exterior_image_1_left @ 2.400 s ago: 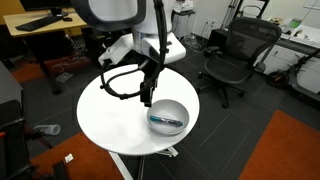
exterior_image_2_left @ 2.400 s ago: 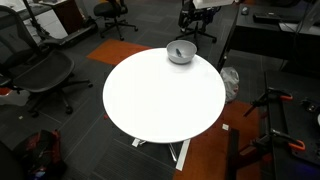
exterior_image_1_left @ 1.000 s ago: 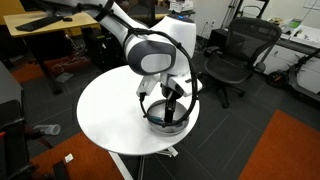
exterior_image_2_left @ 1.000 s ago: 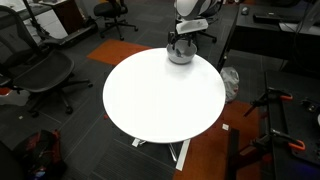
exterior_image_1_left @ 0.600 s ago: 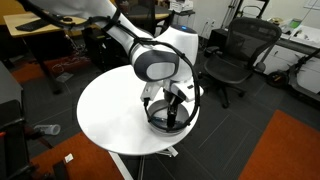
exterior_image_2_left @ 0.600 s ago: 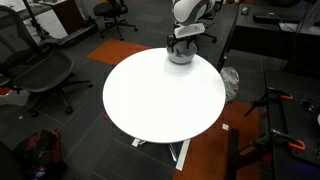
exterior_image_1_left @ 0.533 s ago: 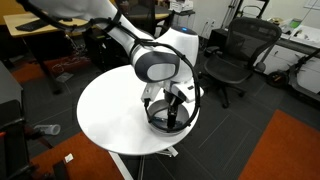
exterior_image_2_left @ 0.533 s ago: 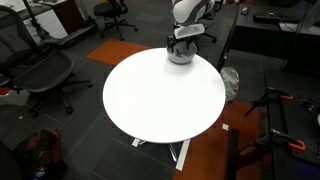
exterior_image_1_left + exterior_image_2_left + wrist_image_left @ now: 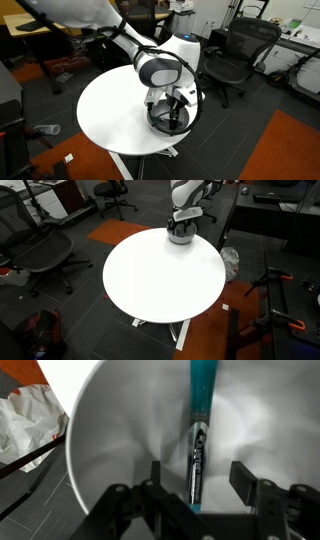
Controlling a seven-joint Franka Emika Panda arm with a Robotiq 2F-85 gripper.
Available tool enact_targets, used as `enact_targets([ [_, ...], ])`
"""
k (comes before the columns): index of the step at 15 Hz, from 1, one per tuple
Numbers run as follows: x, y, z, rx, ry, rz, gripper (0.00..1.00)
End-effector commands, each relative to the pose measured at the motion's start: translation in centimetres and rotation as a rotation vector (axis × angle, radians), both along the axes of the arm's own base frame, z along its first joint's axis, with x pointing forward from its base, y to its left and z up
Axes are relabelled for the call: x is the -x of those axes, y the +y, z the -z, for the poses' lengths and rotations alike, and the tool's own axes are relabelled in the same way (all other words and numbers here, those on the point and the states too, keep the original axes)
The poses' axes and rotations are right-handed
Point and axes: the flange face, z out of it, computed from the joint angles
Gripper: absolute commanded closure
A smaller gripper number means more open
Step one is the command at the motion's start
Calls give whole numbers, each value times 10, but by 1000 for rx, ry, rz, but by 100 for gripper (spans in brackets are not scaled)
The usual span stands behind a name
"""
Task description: Put the marker on the table
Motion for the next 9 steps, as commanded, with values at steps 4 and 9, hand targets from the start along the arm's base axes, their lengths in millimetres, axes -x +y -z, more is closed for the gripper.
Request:
enact_targets([
  [4,-6,-5,-3,-28,5,-19,82],
  [9,-3,0,-16,-21,-9,-54,95],
])
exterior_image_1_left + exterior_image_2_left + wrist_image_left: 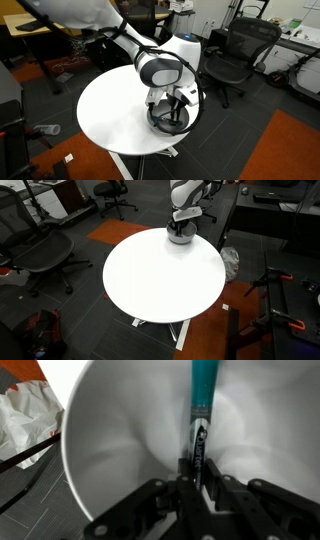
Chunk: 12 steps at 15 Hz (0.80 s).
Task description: Put the marker on the table
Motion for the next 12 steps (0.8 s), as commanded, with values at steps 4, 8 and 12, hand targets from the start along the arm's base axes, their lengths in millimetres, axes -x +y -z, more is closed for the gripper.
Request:
enact_targets([
  [4,5,7,-51,3,-40,-104,95],
  [8,18,23,-102,20,-90,-191,95],
  [12,49,48,-144,28,-111,-280,95],
])
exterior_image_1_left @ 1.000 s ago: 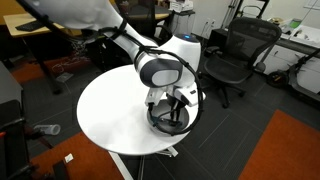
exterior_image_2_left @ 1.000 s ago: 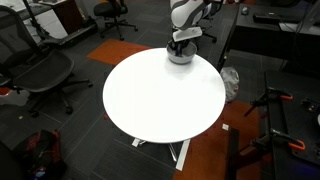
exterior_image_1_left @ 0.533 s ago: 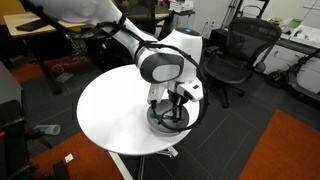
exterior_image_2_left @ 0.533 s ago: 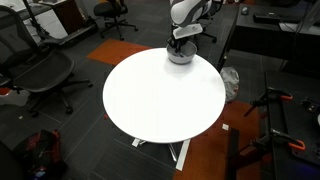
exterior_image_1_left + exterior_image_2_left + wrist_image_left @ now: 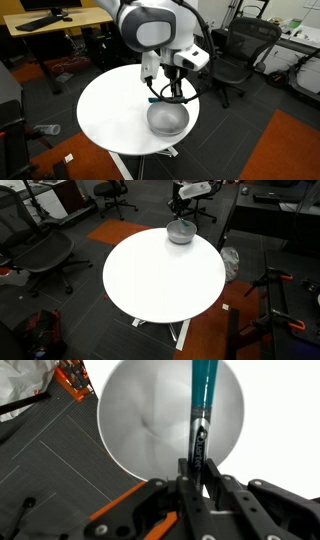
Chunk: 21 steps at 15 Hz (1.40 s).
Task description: Put the marker on the table
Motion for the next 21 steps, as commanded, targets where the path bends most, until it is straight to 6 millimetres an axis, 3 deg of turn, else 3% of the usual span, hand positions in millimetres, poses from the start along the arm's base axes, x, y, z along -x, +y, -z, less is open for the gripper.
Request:
enact_targets([
  [1,46,29,-36,10,-13,-84,95],
  [6,95,71,-56,38,-6,-171,95],
  [12,149,117,-48,23,22,-239,95],
  [16,164,139,-28,-9,31,-269,95],
  [21,165,171,1,-10,30,-320,95],
])
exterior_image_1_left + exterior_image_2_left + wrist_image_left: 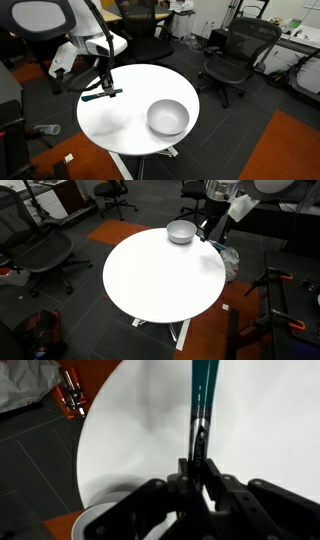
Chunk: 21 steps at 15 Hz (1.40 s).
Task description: Put the marker on the table
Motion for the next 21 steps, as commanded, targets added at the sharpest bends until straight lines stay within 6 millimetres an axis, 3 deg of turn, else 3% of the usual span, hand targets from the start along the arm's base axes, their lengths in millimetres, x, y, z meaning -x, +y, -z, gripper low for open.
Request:
enact_targets([
  [1,1,22,16,-5,-19,-23,95],
  [5,-5,30,38,-4,-18,-47,95],
  [11,-14,26,74,6,-9,-53,95],
  [19,-30,17,102,12,1,-39,95],
  [20,-30,18,104,9,11,-38,56],
  [21,-30,19,104,9,13,-39,55],
])
